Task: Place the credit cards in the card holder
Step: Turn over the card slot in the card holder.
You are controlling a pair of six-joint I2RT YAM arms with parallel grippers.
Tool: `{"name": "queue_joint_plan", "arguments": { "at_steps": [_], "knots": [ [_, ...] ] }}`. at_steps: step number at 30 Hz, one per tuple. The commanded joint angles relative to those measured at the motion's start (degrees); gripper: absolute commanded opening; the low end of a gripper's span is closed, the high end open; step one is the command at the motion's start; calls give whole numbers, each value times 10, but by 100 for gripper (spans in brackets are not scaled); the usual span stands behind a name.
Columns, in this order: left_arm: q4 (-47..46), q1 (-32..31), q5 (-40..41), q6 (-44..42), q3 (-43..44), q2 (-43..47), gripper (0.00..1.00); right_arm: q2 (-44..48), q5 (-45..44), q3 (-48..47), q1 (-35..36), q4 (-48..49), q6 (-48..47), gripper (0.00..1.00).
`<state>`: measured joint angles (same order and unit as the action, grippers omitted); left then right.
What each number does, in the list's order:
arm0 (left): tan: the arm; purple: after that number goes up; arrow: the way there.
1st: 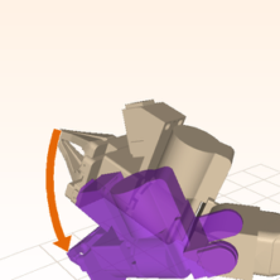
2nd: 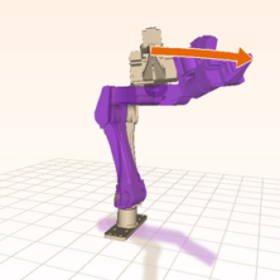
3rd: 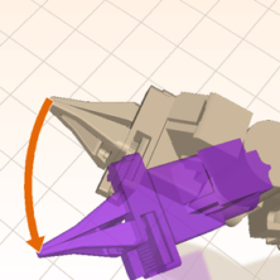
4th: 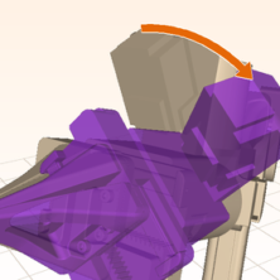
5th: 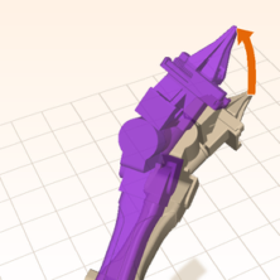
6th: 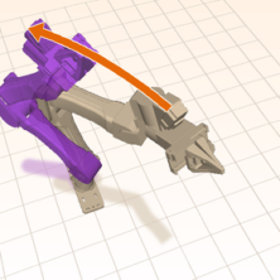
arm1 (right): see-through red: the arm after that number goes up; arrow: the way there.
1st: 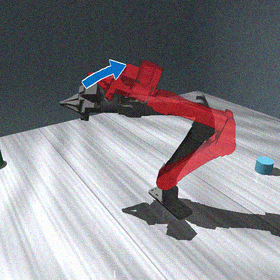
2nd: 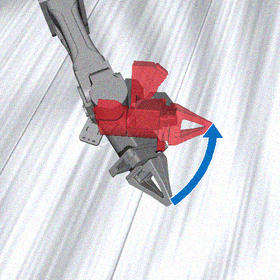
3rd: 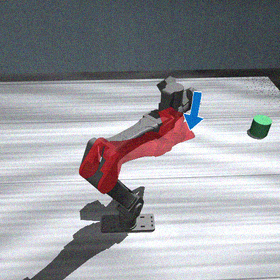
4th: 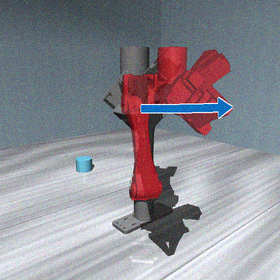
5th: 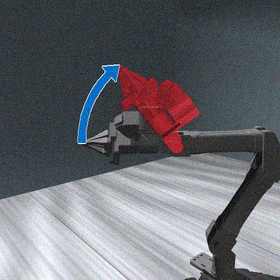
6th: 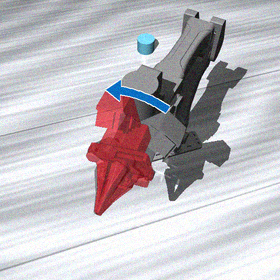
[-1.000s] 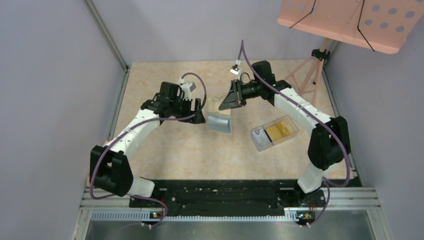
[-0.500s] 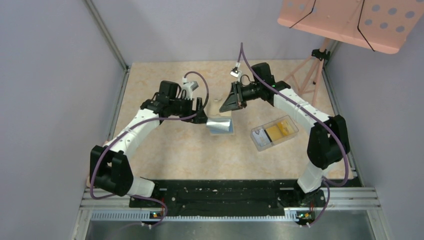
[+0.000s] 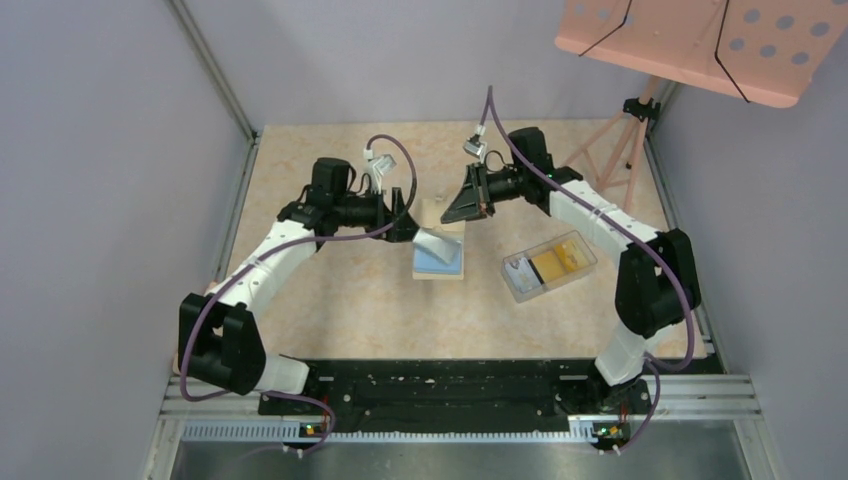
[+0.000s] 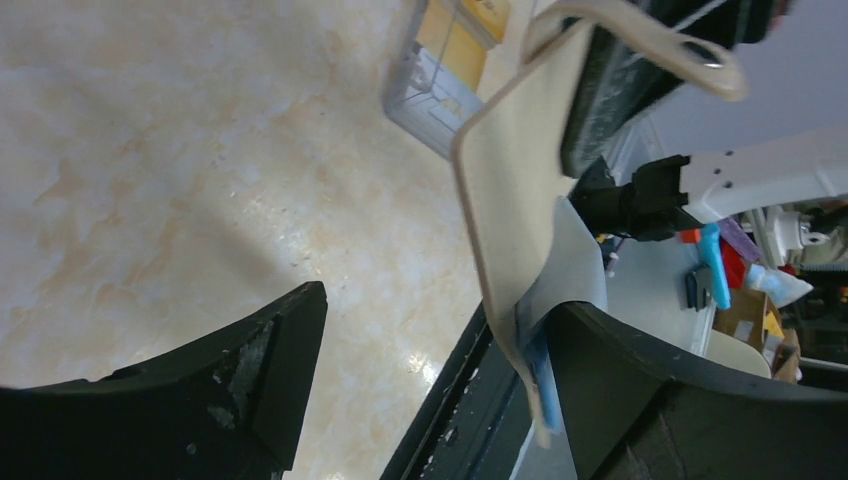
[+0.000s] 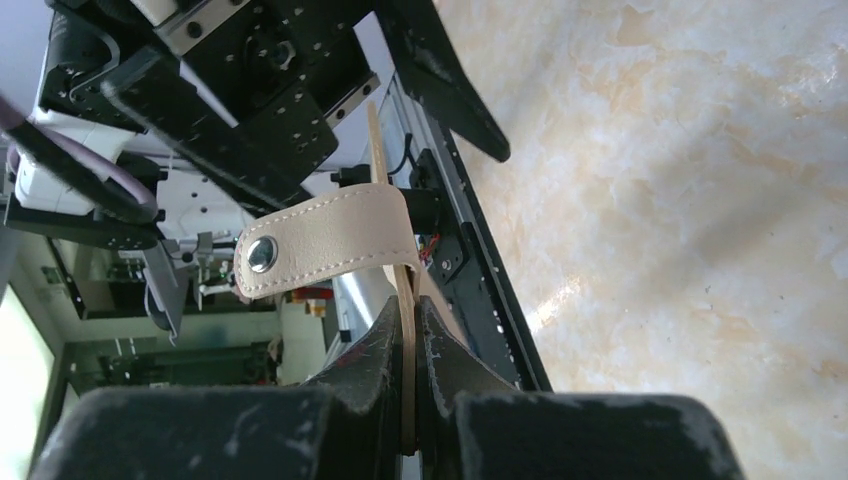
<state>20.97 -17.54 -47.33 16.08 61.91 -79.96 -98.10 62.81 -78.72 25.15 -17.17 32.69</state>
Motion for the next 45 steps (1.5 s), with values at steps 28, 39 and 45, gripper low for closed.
{"name": "queue_joint_plan", "arguments": {
  "at_steps": [28, 39, 45],
  "knots": [
    [-239, 27, -161, 120, -28, -22, 80, 41, 45, 124, -3, 425, 316, 0],
    [-269, 30, -247, 158, -23, -31, 48, 12, 42, 102, -4, 424, 319, 0],
    [-290, 39, -253, 187, -25, -39, 14, 6, 25, 98, -4, 392, 287, 17]
  ]
}}
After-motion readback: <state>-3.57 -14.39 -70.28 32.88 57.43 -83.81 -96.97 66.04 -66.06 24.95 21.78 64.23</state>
